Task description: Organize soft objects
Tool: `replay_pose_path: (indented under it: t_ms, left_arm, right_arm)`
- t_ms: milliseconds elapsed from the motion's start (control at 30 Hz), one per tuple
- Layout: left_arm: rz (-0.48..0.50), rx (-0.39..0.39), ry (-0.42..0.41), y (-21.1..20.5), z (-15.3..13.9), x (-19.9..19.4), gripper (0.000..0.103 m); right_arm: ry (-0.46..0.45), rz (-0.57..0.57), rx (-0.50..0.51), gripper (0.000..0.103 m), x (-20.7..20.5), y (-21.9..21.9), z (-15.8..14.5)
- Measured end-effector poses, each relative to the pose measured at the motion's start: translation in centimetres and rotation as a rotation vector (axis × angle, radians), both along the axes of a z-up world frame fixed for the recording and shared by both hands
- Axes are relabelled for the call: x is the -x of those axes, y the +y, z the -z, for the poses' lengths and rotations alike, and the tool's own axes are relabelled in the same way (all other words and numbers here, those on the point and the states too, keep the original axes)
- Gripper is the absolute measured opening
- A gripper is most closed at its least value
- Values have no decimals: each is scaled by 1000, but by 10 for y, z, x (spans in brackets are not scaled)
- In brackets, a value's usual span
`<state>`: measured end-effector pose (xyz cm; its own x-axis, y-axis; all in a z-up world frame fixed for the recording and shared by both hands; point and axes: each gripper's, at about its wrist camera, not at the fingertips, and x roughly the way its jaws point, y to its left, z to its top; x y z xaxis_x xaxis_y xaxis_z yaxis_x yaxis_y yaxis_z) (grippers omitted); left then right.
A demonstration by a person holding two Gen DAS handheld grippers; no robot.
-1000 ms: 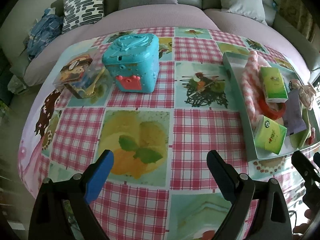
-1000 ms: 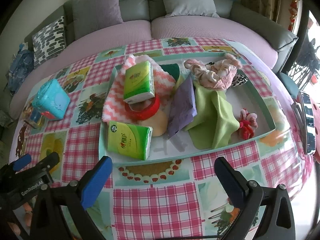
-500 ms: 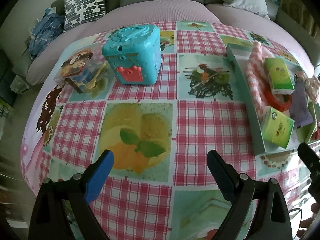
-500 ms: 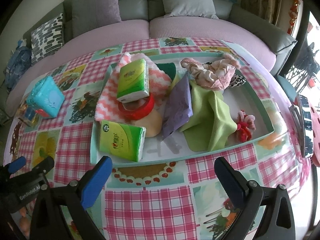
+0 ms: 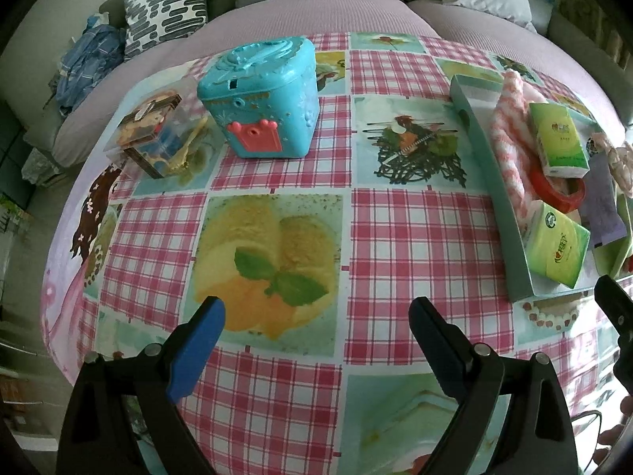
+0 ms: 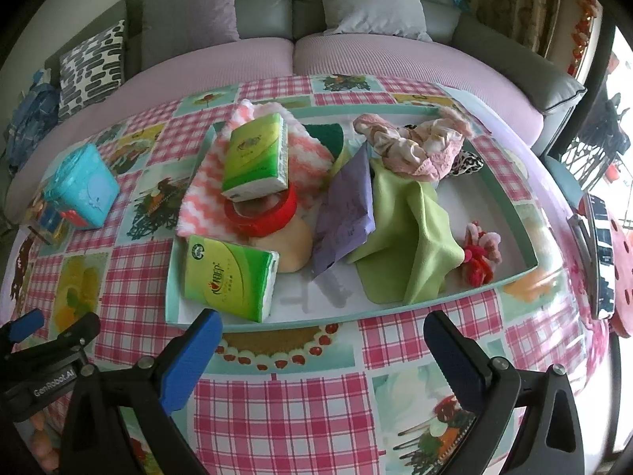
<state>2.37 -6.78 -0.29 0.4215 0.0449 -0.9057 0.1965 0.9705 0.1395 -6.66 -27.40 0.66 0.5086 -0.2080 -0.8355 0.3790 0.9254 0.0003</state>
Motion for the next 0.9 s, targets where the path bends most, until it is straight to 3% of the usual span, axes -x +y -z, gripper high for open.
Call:
replay_pose_path:
  t_ms: [900]
  left_arm:
    - [-45, -6, 6, 5, 6, -8, 94]
  right_arm:
    - [20, -13, 14, 103, -4, -1, 9]
